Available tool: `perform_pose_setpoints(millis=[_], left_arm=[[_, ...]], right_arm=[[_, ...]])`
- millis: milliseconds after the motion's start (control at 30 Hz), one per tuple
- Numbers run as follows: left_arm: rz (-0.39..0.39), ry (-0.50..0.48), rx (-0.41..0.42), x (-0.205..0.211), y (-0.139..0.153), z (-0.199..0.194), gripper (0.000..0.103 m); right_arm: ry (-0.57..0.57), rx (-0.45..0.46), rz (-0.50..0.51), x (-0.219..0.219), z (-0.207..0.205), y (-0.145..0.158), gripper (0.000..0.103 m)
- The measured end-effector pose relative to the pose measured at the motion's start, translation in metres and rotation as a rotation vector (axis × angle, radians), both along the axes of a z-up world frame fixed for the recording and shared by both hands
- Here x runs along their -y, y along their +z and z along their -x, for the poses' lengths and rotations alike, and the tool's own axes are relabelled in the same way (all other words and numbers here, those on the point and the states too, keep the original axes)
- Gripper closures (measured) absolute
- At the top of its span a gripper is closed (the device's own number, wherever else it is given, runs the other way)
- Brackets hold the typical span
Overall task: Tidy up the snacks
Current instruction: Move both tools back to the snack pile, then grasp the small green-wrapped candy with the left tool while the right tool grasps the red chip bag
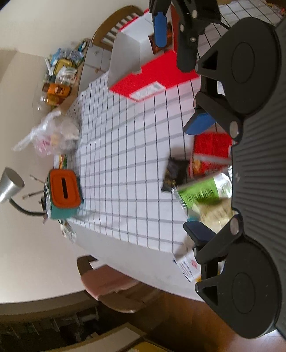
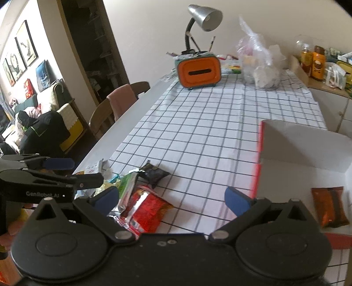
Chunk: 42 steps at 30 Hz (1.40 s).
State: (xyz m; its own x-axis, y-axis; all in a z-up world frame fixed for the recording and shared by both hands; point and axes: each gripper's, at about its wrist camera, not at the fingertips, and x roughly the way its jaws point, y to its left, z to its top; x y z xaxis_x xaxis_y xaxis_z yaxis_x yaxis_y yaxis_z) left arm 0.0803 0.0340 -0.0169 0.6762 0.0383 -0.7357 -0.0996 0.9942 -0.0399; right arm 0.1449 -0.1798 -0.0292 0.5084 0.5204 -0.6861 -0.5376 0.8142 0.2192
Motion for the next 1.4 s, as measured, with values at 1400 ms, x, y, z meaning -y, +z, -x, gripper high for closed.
perform_pose_setpoints(millis=[1400], left_arm=[[-0.037,0.035,-0.222,-0.026,-0.119,0.005,0.017]], right_arm=[[-0.157,-0.241,0.221,-0.121,-0.044,-0.126,0.004]])
